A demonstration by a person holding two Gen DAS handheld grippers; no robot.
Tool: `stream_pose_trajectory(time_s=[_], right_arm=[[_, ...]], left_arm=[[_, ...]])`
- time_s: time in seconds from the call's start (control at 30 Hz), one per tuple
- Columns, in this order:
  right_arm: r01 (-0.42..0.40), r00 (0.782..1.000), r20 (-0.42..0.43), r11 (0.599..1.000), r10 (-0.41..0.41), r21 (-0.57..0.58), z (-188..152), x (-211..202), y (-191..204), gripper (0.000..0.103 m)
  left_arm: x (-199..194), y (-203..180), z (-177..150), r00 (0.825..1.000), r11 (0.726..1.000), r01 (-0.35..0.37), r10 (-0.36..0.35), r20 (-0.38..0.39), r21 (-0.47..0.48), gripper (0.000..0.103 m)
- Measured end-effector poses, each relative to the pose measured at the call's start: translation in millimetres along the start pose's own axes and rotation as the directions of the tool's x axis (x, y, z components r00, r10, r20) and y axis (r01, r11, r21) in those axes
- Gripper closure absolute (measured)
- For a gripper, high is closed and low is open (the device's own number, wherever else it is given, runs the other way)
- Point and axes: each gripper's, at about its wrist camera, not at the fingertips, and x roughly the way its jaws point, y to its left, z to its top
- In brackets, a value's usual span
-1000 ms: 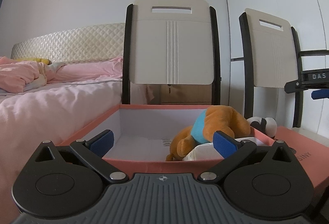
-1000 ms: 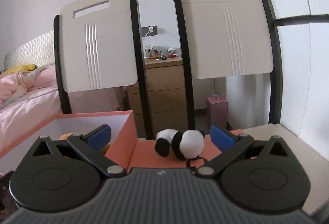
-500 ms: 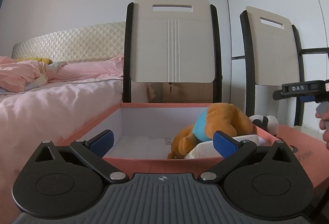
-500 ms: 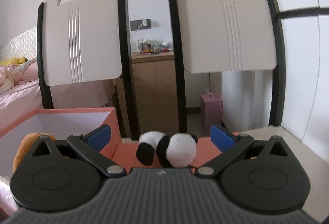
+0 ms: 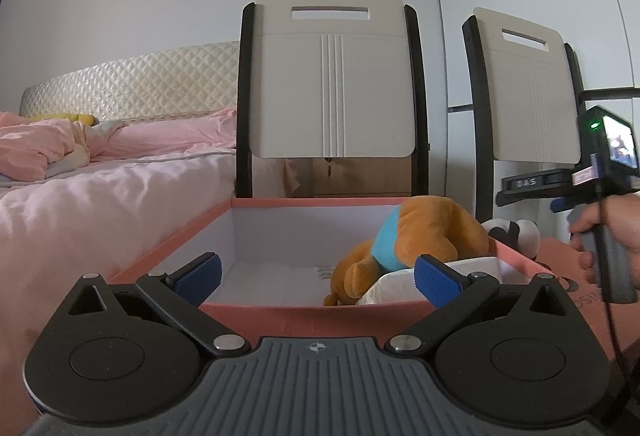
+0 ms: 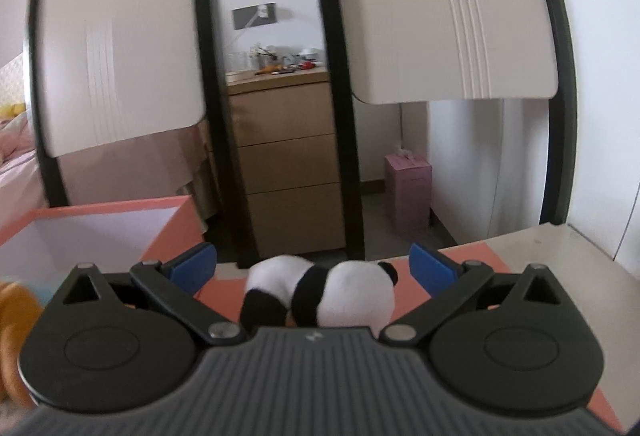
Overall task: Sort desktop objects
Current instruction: 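Close the right tool's fingers on the panda plush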
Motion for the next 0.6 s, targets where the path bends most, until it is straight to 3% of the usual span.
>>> stream_pose_trajectory(time_s=[0.27,0.37,0.6], right_arm=[[0.039,0.999,-0.005,0.999,-0.039,0.000,-1,27,22,0.000],[0.096,0.995,-0.002,0.994,-0.096,-0.047,-3,36,31,0.000],[0.141,0.989,-0.026,0.986,-0.144,-0.091,-9,53,31,0.000]], left_arm=[[0,1,0,1.000,1.000,0.005,-0.005,-0.004,-0.005,0.000],[1,1,0,1.000,1.000,0.009,-0.009,-0.007,-0.005,0.000],[2,4,0,1.000,1.000,0.009,-0.009,-0.016,-0.014,0.000]])
